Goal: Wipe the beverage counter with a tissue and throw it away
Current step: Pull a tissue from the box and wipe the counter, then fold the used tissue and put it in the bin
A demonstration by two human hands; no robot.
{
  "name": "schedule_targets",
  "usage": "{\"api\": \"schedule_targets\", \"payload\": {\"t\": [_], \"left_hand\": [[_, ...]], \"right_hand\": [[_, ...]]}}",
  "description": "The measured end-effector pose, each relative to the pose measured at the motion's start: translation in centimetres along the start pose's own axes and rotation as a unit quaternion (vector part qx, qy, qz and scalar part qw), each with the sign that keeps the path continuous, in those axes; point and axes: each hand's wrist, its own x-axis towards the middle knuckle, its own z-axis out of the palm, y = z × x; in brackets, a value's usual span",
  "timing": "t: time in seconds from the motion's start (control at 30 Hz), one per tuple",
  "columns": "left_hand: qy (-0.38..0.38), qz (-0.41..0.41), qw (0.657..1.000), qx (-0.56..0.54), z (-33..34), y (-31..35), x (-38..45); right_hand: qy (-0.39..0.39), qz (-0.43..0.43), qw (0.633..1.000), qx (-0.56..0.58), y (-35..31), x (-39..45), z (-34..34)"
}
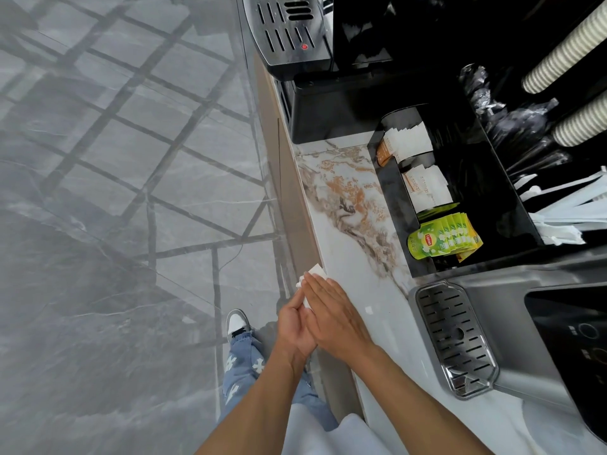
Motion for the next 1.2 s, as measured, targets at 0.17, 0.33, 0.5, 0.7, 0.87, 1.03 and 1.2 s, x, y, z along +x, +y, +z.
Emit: {"api": "schedule_targets", "payload": {"t": [0.17, 0.33, 0.5, 0.7, 0.87, 1.03, 1.2], "left_hand": [[-0.020, 0.004, 0.999, -0.034, -0.1, 0.3, 0.1], [0.004, 0.027, 0.999, -0.021, -0.5, 1.4, -0.1], [-0.011, 0.028, 0.999, -0.024, -0.5, 2.0, -1.6], [0.019, 0.064, 0.997, 0.028, 2.3, 3.2, -3.6], [0.000, 0.055, 0.994, 0.092, 5.4, 3.3, -5.4], [-0.033, 0.058, 0.983, 0.170, 8.4, 1.9, -6.9], [-0.059, 0.017, 0.958, 0.282, 11.1, 0.4, -8.0]], "right_hand": [[0.001, -0.014, 1.000, 0.006, -0.4, 0.6, -0.3], [-0.041, -0.033, 0.998, 0.026, -0.3, 0.6, -0.6], [-0.075, -0.049, 0.991, 0.102, -1.4, 0.9, -1.0], [0.078, 0.172, 0.918, 0.350, -2.6, 1.2, -3.4], [0.127, 0.350, 0.734, 0.567, -1.2, 0.8, -7.2], [0.064, 0.322, 0.685, 0.651, -0.7, -0.4, -10.4], [0.097, 0.304, 0.684, 0.657, -0.6, -1.9, -13.2]]}}
